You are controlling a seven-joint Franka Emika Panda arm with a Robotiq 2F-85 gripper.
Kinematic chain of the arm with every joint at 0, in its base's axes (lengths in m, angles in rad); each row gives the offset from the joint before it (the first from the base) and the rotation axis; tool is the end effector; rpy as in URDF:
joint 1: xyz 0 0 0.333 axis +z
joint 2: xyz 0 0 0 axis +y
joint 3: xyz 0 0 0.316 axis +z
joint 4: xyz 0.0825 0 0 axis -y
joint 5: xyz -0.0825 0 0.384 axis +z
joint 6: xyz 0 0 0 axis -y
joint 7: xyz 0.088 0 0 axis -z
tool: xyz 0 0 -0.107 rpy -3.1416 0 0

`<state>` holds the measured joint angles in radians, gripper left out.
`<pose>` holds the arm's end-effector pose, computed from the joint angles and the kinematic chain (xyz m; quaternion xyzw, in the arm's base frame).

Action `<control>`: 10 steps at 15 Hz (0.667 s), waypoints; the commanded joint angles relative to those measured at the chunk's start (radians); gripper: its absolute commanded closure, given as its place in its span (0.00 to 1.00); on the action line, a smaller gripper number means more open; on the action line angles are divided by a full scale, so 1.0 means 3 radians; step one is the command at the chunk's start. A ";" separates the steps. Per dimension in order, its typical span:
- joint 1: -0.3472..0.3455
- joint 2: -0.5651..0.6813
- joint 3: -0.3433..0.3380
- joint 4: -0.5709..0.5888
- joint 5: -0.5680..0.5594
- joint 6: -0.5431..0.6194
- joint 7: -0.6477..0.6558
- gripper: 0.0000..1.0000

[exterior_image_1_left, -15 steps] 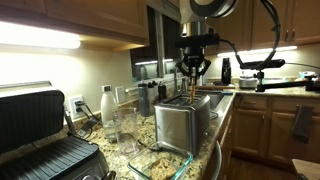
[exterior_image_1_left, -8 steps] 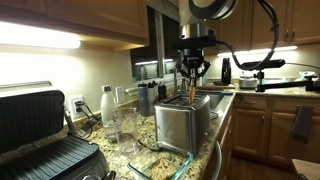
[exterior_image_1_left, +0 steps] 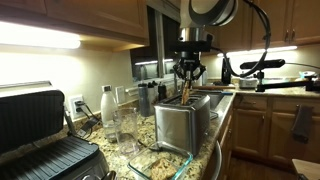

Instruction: Pick up one slice of bread from the glass bowl and put it in the toaster

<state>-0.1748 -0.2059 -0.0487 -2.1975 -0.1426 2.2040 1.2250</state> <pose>0.4951 -0.1186 0.4917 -0.7668 0.6305 -0.1200 0.0012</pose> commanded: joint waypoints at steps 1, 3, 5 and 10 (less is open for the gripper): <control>-0.0006 -0.0033 -0.0048 -0.0120 0.0090 0.0161 0.0022 0.95; -0.0014 -0.0034 -0.0058 -0.0119 0.0077 0.0131 0.0039 0.95; -0.0020 -0.0039 -0.0073 -0.0122 0.0070 0.0124 0.0040 0.95; -0.0026 -0.0040 -0.0101 -0.0124 0.0057 0.0111 0.0042 0.55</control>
<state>-0.1751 -0.1992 -0.0756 -2.2083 -0.1324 2.2159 1.2250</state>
